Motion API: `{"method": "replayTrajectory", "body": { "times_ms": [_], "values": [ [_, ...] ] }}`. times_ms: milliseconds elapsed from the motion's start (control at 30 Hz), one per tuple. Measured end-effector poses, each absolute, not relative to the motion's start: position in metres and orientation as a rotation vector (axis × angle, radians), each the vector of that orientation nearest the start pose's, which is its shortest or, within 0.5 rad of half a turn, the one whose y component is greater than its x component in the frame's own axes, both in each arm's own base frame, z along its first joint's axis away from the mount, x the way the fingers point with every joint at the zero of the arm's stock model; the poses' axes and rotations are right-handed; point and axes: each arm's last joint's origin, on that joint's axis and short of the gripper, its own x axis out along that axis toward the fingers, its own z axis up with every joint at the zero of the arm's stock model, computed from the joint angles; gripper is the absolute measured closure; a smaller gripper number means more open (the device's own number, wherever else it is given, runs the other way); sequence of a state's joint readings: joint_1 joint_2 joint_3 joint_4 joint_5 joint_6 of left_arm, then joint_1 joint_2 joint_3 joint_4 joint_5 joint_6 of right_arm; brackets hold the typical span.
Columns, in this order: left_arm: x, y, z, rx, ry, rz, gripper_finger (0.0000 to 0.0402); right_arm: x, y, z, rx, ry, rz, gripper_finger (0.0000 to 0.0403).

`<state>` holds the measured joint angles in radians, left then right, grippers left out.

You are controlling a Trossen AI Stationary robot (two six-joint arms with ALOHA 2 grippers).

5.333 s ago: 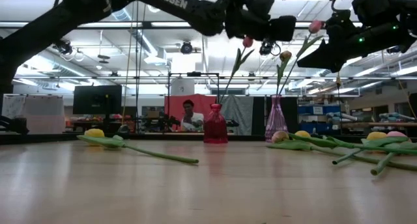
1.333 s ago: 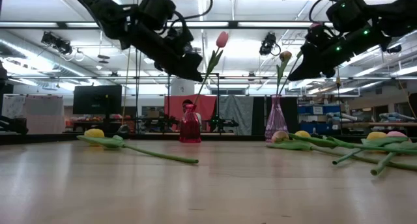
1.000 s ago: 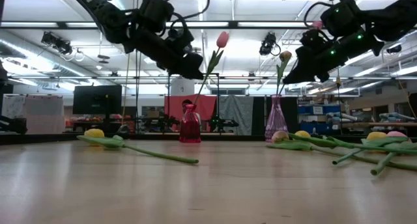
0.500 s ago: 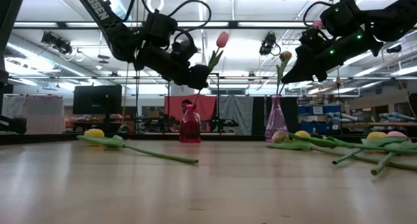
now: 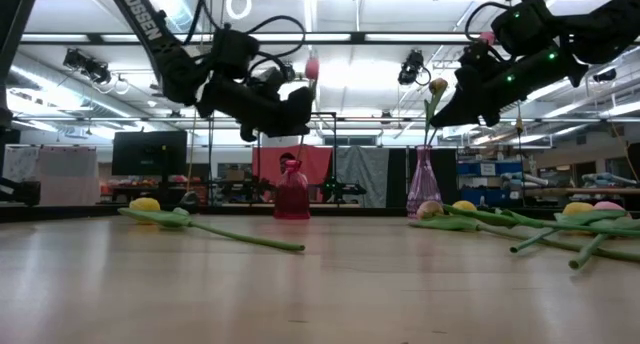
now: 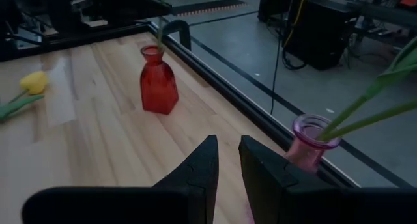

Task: Sort flowers into vase by color
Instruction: Adjust the pink tulip in the red vase, then adjust the pink white tulip in the pink vase

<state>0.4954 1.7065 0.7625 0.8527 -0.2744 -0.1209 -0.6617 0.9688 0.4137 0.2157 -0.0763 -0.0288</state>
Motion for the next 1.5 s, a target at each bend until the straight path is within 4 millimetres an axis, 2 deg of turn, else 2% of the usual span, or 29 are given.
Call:
{"method": "replayTrajectory", "body": {
  "times_ms": [133, 300, 600, 1033, 1267, 1500],
  "values": [
    [0.285, 0.165, 0.187, -0.153, -0.069, 0.735, 0.0393, 0.16, -0.122, 0.211, 0.103, 0.327, -0.577, 0.0325],
    [0.271, 0.157, 0.178, -0.145, -0.129, 0.713, 0.0393, 0.16, -0.122, 0.211, 0.106, 0.324, -0.577, 0.0325],
    [0.271, 0.154, 0.175, -0.099, -0.093, 0.665, 0.0368, 0.161, -0.122, 0.212, 0.115, 0.308, -0.583, 0.0325],
    [0.267, 0.152, 0.171, -0.04, 0.059, 0.696, 0.0236, 0.16, -0.122, 0.209, 0.124, 0.337, -0.591, 0.0325],
    [0.244, 0.128, 0.191, -0.04, 0.093, 0.766, 0.0222, 0.151, -0.124, 0.211, 0.097, 0.365, -0.79, 0.0325],
    [0.23, 0.095, 0.192, -0.086, 0.096, 0.739, 0.0222, 0.135, -0.124, 0.225, 0.028, 0.319, -0.926, 0.0325]
  ]
}}
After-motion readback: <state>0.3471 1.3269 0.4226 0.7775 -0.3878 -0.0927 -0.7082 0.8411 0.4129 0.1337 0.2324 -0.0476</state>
